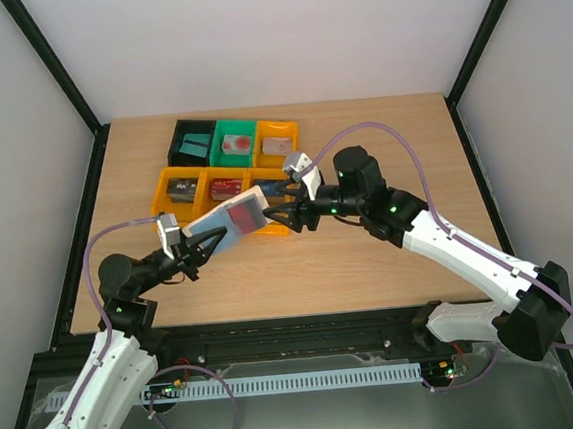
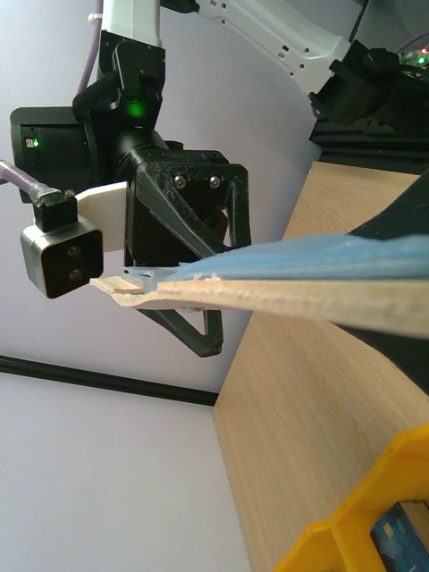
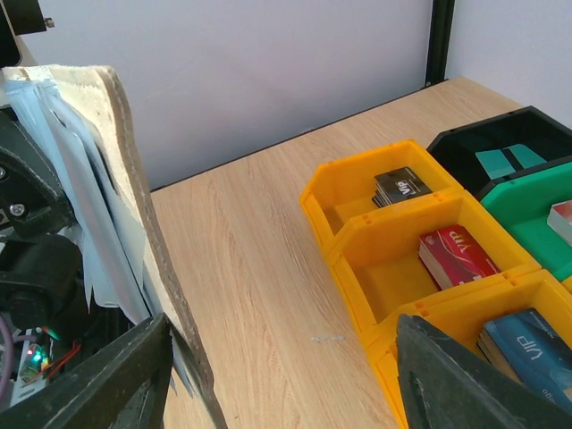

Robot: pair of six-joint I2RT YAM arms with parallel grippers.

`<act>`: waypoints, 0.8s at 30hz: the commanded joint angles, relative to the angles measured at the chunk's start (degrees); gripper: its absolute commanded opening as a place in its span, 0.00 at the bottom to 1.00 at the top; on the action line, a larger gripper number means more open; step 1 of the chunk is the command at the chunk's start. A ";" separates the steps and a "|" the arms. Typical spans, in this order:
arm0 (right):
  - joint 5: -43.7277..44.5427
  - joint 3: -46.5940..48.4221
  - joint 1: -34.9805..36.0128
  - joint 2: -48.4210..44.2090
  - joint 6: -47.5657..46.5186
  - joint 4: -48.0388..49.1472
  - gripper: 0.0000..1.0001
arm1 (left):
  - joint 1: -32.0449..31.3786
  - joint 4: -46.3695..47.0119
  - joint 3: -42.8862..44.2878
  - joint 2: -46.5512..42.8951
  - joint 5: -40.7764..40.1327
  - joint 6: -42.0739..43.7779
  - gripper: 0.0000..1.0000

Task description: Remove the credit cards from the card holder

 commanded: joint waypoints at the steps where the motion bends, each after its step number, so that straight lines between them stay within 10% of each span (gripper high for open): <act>1: 1.31 1.63 -0.25 -1.18 -0.46 0.27 0.67 | 0.08 2.77 1.68 -0.56 0.94 0.80 0.02; 24: -10.07 0.02 1.54 2.51 4.94 9.27 0.74 | 0.10 2.79 1.35 -0.46 -0.01 -0.49 0.02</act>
